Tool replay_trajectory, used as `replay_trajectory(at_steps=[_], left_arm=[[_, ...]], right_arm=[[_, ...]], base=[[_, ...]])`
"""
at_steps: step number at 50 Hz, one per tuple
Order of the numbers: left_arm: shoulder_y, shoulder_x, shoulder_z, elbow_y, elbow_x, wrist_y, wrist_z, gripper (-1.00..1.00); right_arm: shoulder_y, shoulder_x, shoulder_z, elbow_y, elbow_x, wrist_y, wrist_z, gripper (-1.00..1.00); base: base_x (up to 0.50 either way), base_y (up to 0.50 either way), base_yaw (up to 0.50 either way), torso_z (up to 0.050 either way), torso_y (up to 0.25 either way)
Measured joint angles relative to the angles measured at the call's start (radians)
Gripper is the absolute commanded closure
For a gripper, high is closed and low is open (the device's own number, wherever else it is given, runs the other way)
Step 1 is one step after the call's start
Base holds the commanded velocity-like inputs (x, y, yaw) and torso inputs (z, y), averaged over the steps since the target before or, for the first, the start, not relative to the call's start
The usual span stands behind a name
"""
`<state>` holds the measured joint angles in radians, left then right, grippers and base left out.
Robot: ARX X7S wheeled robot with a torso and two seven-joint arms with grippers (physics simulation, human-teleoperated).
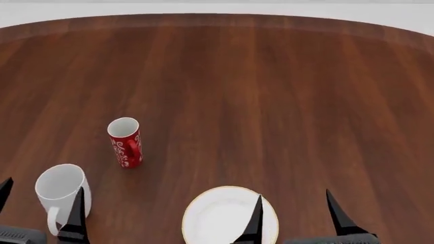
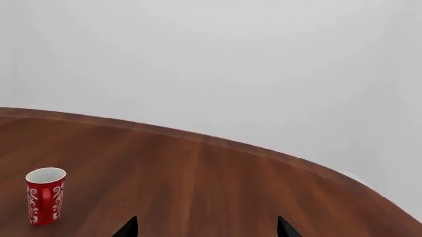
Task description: Put the white mug on the plate.
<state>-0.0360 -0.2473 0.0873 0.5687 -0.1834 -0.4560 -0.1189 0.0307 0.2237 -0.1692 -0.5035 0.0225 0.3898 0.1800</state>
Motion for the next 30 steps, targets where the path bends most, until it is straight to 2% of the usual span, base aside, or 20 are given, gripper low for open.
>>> replay_trajectory(at_steps=[30], left_arm=[[-0.002, -0.017, 0.002, 0.021, -0.015, -0.007, -0.018, -1.0]], right_arm=[[0.016, 0.019, -0.034, -0.009, -0.011, 0.013, 0.015, -1.0]], base=[[0.27, 0.0, 0.0, 0.0, 0.0]])
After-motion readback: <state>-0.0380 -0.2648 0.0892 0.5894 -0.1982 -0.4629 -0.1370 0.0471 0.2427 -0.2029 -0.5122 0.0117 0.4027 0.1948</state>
